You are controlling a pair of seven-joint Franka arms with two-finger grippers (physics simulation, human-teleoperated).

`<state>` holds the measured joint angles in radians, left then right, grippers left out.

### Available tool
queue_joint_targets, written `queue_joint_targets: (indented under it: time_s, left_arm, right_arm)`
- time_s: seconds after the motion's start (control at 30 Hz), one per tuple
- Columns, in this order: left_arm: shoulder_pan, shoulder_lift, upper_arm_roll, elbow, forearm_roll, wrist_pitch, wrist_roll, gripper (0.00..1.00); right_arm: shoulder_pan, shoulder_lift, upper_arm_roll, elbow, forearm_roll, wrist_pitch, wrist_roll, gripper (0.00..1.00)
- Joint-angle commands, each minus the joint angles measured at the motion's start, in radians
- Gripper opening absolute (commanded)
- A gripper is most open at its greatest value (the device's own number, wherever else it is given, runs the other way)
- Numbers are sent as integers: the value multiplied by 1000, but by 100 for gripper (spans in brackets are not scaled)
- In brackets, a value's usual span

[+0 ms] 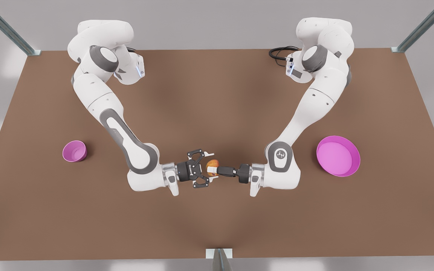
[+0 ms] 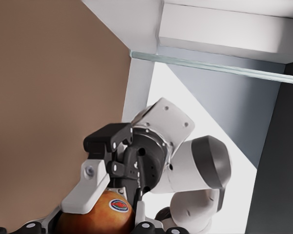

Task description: Use the left arm to pick up the apple from the plate, transfer it to the gripper of the right arm, and then use the right arm to place it into the bowl

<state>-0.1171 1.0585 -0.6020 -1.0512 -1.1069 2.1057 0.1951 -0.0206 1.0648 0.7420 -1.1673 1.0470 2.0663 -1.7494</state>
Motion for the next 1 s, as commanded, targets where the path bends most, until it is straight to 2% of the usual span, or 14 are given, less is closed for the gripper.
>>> queue_joint_targets:
  time_s: [0.0,0.33,0.4,0.43,0.53,0.57,0.6,0.63,0.8,0.9,0.93,0.97]
  left_arm:
    - [-1,-2,-1,0,-1,0,23,71]
    - [-4,0,-1,0,-1,2,23,72]
    - [-4,0,-1,0,-1,0,23,72]
    - [-4,0,-1,0,-1,2,23,72]
    - [-3,0,-1,-3,-1,0,35,72]
    - [-3,0,-1,-3,-1,0,35,78]
    - [-3,0,-1,-3,-1,0,37,97]
    - [-3,0,-1,-3,-1,0,35,100]
    - [1,-8,-1,-4,1,0,27,100]
    - [42,-11,-2,-4,7,-18,29,100]
    - [85,-23,2,-6,27,-97,9,100]
    - [167,-50,5,-7,173,-220,-38,100]
  right_arm:
    - [2,-2,5,1,13,12,-36,100]
    - [11,0,5,0,21,35,-35,100]
    - [11,0,5,1,21,35,-36,77]
    - [11,0,5,1,19,35,-38,72]
    - [11,0,5,3,19,35,-38,71]
    - [11,0,5,3,19,34,-38,71]
    - [11,0,5,3,19,34,-38,71]
    - [10,0,5,1,19,32,-38,71]
    - [-53,-12,3,-20,-10,-20,-47,71]
    - [-189,-86,0,-110,-310,-147,8,71]
    - [-243,-146,-1,-192,-461,-160,25,71]
    - [-281,-196,-3,-254,-566,-160,34,71]
